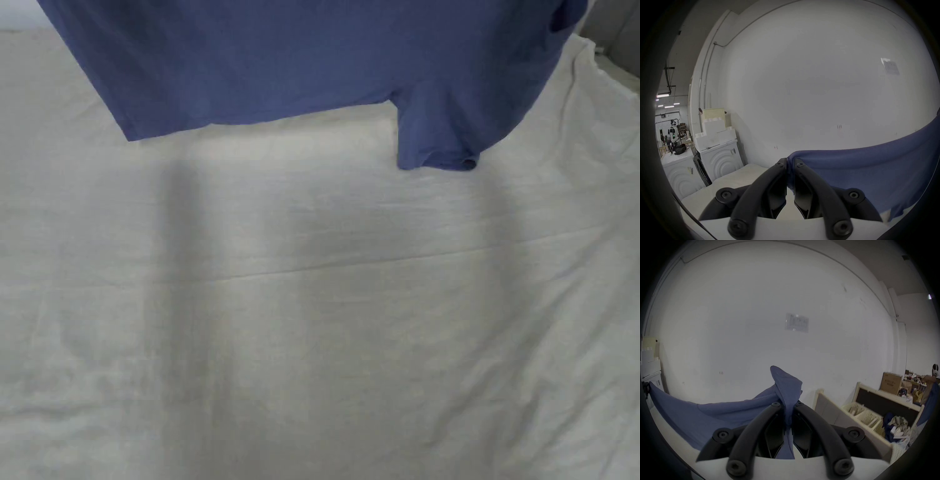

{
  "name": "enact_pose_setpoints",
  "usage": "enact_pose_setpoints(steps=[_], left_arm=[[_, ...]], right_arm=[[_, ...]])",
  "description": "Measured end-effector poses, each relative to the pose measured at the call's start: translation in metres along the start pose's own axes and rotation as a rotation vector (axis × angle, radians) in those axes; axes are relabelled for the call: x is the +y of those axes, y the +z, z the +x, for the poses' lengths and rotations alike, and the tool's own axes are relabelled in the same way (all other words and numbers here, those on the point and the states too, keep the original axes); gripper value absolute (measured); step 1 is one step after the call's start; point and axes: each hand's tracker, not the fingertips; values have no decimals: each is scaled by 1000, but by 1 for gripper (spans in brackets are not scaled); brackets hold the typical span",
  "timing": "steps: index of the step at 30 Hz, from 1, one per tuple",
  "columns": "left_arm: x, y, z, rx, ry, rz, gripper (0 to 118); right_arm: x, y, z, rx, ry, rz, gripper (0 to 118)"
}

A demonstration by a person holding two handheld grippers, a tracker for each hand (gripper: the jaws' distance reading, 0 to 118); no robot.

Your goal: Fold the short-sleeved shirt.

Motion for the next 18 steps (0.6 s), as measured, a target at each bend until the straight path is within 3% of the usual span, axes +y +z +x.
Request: enact_pose_setpoints(steps=[6,12,14,16,18], left_arm=[[-95,5,11,-47,-29,-182,3],[-202,34,11,-99,-163,-343,3],[-234,48,7,-108,-149,-404,3],[-263,66,-1,-120,-120,-463,3],[-296,91,-8,-146,-161,-492,3]], right_arm=[[-103,-15,4,39,13,-195,5],[-212,-6,10,61,47,-388,5],[-249,3,14,74,18,-455,5],[-282,16,14,99,51,-483,5],[-319,32,14,108,135,-539,5]])
